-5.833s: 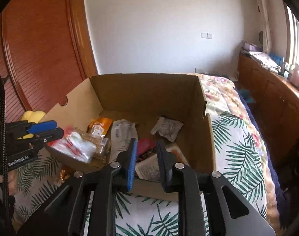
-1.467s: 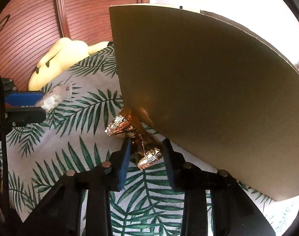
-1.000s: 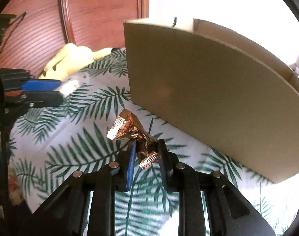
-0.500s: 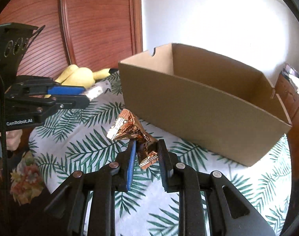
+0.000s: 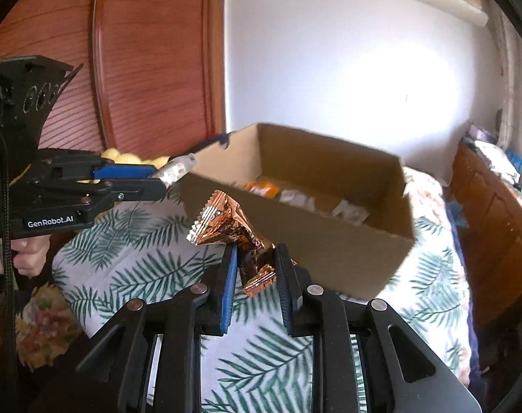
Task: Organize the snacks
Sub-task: 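Lift both held packets and carry them over the open box, then open both grippers to drop the white packet and gold wrapper into the box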
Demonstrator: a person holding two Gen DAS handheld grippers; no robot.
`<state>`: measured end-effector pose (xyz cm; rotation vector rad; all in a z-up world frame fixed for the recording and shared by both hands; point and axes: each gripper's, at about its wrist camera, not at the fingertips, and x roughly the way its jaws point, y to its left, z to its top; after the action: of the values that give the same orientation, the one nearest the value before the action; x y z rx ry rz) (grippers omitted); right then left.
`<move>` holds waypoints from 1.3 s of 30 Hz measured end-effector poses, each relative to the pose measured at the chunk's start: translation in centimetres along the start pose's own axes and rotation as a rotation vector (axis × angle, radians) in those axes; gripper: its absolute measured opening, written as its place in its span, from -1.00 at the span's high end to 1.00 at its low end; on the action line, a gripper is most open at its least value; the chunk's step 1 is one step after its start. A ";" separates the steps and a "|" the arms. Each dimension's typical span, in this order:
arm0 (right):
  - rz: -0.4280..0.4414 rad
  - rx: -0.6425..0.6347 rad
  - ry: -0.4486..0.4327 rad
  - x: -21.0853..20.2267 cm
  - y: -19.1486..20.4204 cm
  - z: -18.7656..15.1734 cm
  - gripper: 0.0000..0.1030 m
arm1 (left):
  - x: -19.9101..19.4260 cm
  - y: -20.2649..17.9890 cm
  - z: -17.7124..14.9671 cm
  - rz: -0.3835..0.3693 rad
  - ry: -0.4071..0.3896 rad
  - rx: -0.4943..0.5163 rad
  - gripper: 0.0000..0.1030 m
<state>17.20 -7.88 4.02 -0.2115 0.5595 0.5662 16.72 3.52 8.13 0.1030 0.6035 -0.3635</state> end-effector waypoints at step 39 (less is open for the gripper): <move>-0.182 0.133 0.084 8.5 -9.3 2.2 0.61 | 11.5 4.2 2.4 0.151 0.109 -0.121 0.25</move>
<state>29.37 -11.03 1.52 -0.1589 0.6502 0.3432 28.26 3.46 3.48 0.0521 0.7196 -0.1758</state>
